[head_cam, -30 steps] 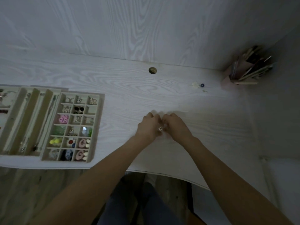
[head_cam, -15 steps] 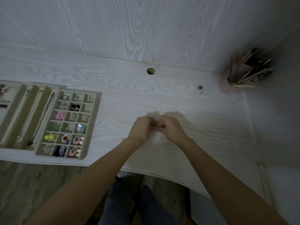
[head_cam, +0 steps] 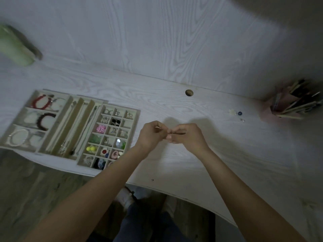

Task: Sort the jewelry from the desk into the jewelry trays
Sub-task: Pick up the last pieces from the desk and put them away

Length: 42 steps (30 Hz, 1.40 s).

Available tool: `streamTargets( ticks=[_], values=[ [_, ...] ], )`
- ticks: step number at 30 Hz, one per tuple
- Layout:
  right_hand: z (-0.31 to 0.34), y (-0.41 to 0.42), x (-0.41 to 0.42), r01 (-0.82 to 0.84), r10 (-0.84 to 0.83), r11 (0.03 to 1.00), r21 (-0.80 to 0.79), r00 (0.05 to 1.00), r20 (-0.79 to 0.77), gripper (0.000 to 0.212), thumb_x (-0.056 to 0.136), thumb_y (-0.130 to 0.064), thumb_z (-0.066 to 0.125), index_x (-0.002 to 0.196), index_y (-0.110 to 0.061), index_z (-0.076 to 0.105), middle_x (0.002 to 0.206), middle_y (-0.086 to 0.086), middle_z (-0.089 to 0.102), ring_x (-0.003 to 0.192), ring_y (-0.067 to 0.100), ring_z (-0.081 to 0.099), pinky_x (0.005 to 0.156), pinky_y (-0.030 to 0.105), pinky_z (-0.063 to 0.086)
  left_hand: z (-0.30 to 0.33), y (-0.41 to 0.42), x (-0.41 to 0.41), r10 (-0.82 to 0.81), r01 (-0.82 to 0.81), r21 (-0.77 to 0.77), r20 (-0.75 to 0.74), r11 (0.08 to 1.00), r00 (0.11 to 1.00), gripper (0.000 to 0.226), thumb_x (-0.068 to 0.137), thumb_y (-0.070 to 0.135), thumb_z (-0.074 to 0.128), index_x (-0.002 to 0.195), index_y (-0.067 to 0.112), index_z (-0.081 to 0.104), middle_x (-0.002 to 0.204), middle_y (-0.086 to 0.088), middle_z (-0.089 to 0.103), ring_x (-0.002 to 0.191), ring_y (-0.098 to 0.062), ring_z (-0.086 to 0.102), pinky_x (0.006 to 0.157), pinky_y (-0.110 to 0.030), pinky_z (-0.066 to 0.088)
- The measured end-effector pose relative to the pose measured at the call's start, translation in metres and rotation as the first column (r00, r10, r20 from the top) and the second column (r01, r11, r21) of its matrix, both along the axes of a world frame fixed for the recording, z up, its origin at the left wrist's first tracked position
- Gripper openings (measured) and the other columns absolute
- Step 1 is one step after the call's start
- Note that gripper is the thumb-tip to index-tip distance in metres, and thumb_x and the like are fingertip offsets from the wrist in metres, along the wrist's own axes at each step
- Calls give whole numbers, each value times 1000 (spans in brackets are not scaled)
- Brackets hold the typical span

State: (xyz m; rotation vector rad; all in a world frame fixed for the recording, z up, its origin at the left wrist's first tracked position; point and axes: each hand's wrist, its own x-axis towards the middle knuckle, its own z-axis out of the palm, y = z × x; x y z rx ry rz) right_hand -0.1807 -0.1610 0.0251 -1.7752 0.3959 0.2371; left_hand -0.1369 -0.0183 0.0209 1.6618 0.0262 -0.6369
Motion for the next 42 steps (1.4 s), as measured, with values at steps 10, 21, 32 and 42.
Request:
streamTargets(
  ticks=[10, 21, 32, 42],
  values=[
    [4, 97, 46, -159, 165, 950, -267, 986, -3, 15, 71, 0, 77, 82, -9, 74, 74, 2, 71, 65, 4, 65, 64, 12, 49, 8, 108, 36, -56, 57, 33, -15, 998, 998, 14, 75, -10, 70, 78, 4, 66, 72, -4, 66, 64, -6, 64, 64, -19, 53],
    [1, 164, 79, -177, 185, 947, -269, 983, 6, 7, 77, -8, 76, 83, -12, 76, 78, -2, 69, 75, 9, 65, 73, 21, 52, -4, 180, 70, -40, 30, 142, 61, 989, 997, 16, 76, 0, 74, 77, 13, 64, 78, -3, 66, 77, -16, 64, 79, -33, 56],
    [-30, 193, 81, -382, 403, 723, -575, 910, -99, 14, 89, -4, 62, 81, -13, 71, 87, -1, 69, 81, 14, 65, 76, 33, 55, -19, 221, 76, -433, 165, 611, 321, 774, 842, 28, 91, 0, 50, 110, 15, 64, 130, -3, 54, 116, -20, 54, 100, -29, 42],
    [-39, 204, 73, -455, 456, 435, -777, 855, -246, 24, 78, 8, 53, 76, -14, 62, 79, 3, 62, 74, 19, 61, 54, 27, 43, -26, 226, 78, -614, 238, 752, 267, 615, 743, 48, 87, 0, 51, 131, 19, 52, 145, 0, 40, 131, -21, 41, 109, -36, 33]
  ],
)
